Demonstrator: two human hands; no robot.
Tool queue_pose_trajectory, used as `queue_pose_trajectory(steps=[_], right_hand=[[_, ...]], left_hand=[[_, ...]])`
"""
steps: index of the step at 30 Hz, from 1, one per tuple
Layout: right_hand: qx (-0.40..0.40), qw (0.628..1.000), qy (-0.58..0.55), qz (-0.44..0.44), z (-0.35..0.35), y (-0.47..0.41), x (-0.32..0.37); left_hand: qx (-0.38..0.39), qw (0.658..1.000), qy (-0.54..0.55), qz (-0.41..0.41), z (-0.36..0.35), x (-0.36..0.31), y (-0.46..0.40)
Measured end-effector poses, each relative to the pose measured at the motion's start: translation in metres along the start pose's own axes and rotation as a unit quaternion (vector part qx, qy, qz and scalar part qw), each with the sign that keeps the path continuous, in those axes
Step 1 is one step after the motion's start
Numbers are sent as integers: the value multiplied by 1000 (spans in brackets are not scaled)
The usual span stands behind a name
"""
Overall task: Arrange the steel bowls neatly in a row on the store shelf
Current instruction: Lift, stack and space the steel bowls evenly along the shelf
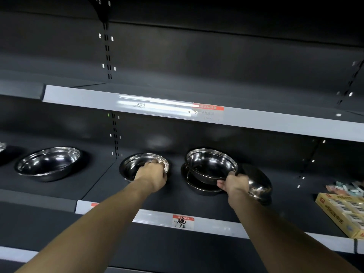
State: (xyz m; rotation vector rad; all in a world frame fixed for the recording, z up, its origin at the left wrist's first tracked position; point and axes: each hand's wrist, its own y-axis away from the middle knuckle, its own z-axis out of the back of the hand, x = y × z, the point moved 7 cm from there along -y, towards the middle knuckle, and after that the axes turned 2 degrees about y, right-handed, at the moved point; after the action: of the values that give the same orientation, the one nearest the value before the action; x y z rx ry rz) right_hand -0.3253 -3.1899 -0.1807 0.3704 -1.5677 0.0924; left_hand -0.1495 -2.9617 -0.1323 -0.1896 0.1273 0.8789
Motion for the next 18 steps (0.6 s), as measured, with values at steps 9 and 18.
queue_pose_trajectory(steps=[9, 18], right_hand=[[5, 999, 25, -21, -24, -11, -14], [-7, 994, 98, -42, -20, -21, -30]], left_hand=[[9, 1000, 0, -9, -6, -3, -15], [13, 1000, -17, -8, -14, 3, -28]])
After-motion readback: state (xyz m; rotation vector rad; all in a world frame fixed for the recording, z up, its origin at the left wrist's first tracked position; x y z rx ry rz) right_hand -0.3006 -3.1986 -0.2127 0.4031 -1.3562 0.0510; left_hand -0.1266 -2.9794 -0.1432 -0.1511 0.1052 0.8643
